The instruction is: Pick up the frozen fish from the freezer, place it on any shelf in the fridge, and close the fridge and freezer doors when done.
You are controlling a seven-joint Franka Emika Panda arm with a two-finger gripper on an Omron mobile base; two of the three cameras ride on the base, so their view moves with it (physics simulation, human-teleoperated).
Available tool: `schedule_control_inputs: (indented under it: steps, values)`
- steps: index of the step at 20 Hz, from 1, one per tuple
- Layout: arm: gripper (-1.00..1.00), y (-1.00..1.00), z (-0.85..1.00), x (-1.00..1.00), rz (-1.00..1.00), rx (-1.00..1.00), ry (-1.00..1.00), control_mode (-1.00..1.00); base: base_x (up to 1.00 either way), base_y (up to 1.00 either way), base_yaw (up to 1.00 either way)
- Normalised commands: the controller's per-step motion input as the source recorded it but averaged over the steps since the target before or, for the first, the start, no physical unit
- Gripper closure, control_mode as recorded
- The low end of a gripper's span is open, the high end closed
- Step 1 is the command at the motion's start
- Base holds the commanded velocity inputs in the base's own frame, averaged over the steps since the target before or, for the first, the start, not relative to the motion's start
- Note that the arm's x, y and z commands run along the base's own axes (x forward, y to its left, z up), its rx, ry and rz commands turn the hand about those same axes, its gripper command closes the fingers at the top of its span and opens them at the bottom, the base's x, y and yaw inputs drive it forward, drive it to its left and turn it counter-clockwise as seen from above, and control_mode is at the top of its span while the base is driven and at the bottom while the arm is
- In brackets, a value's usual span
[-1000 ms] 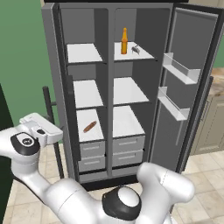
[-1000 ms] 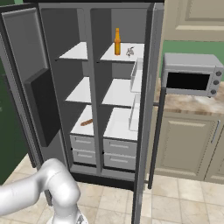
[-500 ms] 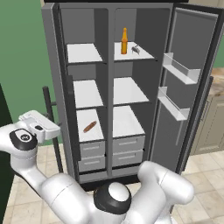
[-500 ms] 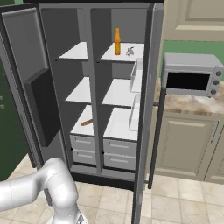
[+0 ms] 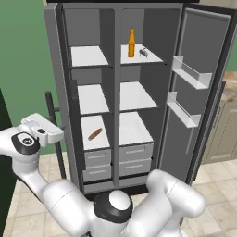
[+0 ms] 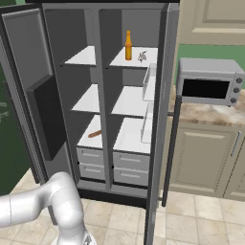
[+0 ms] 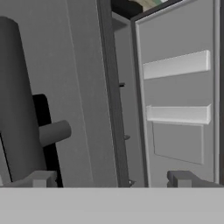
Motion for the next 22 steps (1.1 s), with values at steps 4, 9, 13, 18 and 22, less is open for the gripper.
schedule_control_inputs:
  steps: [4,9,13,18,22]
  values:
    - [-1.0,-0.19,0.0,0.07,0.0,0.0,0.0,-1.0,0.0,0.0,0.0]
    - [-1.0,-0.06,0.0,0.19,0.0,0.0,0.01,-1.0,0.0,0.0,0.0]
    - [-1.0,-0.04,0.0,0.28,0.0,0.0,0.02,-1.0,0.0,0.0,0.0]
    - [-1.0,0.0,0.0,0.19,0.0,-0.03,0.01,-1.0,0.0,0.0,0.0]
    - [-1.0,0.0,0.0,0.17,0.0,-0.03,0.0,-1.0,0.0,0.0,0.0]
